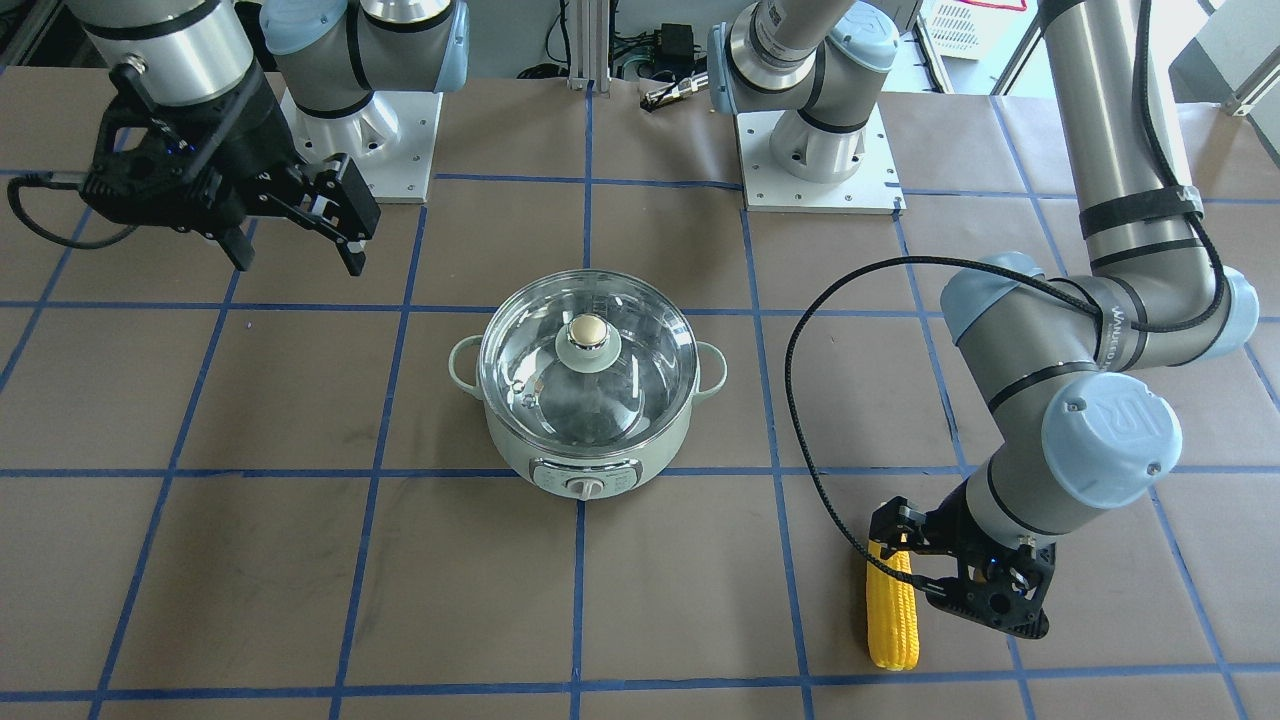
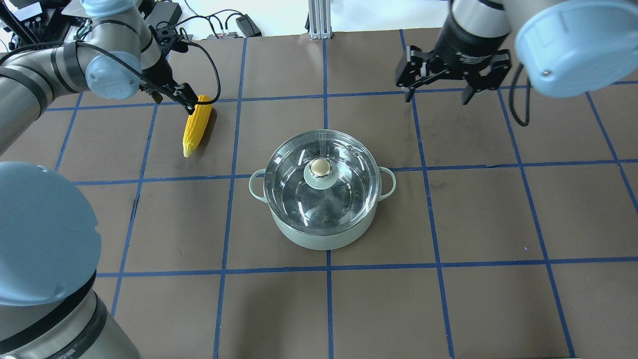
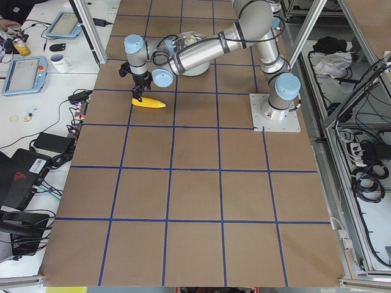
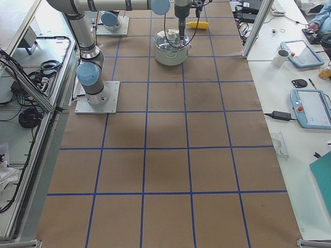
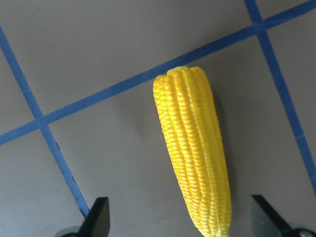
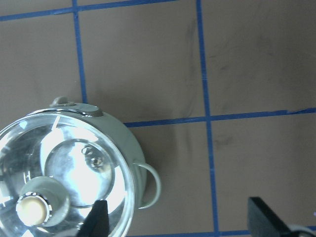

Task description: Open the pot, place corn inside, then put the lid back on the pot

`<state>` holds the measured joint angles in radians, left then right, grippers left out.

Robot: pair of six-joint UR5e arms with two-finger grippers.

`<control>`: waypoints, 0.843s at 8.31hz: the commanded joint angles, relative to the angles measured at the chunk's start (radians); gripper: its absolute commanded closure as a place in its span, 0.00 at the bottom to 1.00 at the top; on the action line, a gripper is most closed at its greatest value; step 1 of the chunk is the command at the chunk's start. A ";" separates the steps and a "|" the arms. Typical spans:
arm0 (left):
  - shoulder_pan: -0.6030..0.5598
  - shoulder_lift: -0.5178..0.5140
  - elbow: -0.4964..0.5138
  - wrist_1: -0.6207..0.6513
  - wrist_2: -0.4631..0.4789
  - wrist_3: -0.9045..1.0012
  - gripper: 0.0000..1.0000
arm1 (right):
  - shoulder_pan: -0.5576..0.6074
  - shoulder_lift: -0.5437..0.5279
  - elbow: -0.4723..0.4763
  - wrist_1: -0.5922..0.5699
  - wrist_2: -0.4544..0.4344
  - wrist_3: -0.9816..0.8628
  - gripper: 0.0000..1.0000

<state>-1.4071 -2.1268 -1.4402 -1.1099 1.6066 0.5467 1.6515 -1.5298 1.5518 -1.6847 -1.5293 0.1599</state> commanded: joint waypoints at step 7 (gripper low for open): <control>0.017 -0.105 0.001 0.097 -0.065 -0.070 0.00 | 0.337 0.269 0.042 -0.205 -0.011 0.422 0.00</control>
<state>-1.3901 -2.1999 -1.4391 -1.0583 1.5580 0.4996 1.9811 -1.2687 1.5768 -1.8837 -1.5431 0.5766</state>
